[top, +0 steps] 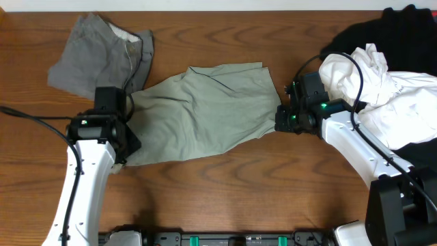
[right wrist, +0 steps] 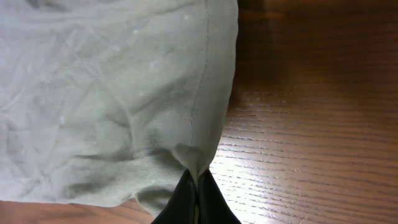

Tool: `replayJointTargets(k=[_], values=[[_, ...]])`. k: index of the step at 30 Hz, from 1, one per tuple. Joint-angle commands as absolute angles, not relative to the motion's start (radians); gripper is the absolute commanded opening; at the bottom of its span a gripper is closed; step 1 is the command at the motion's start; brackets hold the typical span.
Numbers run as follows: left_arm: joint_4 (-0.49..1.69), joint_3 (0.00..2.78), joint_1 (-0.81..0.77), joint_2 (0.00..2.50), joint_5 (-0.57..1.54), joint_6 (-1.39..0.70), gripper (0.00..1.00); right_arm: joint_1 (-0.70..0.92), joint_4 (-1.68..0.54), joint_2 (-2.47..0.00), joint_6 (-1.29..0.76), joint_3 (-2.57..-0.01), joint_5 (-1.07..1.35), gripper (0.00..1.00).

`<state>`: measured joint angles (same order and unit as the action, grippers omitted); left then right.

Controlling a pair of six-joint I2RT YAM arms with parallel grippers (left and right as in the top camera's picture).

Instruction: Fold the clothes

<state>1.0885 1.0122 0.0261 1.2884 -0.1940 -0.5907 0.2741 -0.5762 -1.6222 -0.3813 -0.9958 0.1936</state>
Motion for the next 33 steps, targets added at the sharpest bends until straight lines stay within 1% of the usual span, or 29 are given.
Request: replayJointTargets(k=[1,3,5,8,9,12,16,17,18,20,23,26,27,31,32,33], values=[[1.082,0.961,0.033,1.287,-0.194,-0.655,0.63,0.266,-0.576,-1.618,-0.364,-1.006,0.187,0.01],[1.048,0.921,0.033,1.287,-0.183,-0.657,0.65,0.266,-0.576,-1.618,-0.361,-1.006,0.187,0.01],[0.994,0.881,0.034,1.287,-0.164,-0.657,0.71,0.266,-0.576,-1.618,-0.358,-1.006,0.187,0.01],[0.929,0.851,0.035,1.287,-0.138,-0.657,0.74,0.266,-0.577,-1.618,-0.357,-1.006,0.187,0.01],[0.91,0.845,0.035,1.287,-0.138,-0.657,0.78,0.266,-0.577,-1.618,-0.353,-1.006,0.187,0.01],[0.868,0.831,0.035,1.287,-0.139,-0.656,0.8,0.266,-0.577,-1.618,-0.35,-1.006,0.187,0.01],[0.793,0.809,0.035,1.287,-0.141,-0.656,0.8,0.266,-0.574,-1.618,-0.35,-1.006,0.187,0.01],[0.768,0.805,0.035,1.287,-0.143,-0.655,0.68,0.266,-0.573,-1.618,-0.35,-1.006,0.187,0.01],[0.753,0.804,0.035,1.288,-0.143,-0.653,0.64,0.266,-0.573,-1.618,-0.35,-1.006,0.187,0.01],[0.721,0.803,0.035,1.288,-0.143,-0.648,0.49,0.266,-0.572,-1.618,-0.35,-1.006,0.187,0.01],[0.696,0.802,0.035,1.288,-0.142,-0.649,0.38,0.266,-0.572,-1.618,-0.35,-1.006,0.187,0.01],[0.693,0.802,0.035,1.288,-0.142,-0.645,0.15,0.266,-0.571,-1.618,-0.35,-1.006,0.187,0.01],[0.692,0.802,0.035,1.288,-0.142,-0.634,0.13,0.266,-0.57,-1.618,-0.35,-1.006,0.187,0.01],[0.718,0.802,0.035,1.288,-0.142,-0.569,0.14,0.266,-0.569,-1.618,-0.35,-1.006,0.187,0.01],[0.729,0.802,0.035,1.287,-0.142,-0.555,0.17,0.266,-0.569,-1.618,-0.35,-1.006,0.187,0.01],[0.741,0.802,0.035,1.286,-0.142,-0.545,0.33,0.266,-0.569,-1.618,-0.35,-1.006,0.187,0.01]])
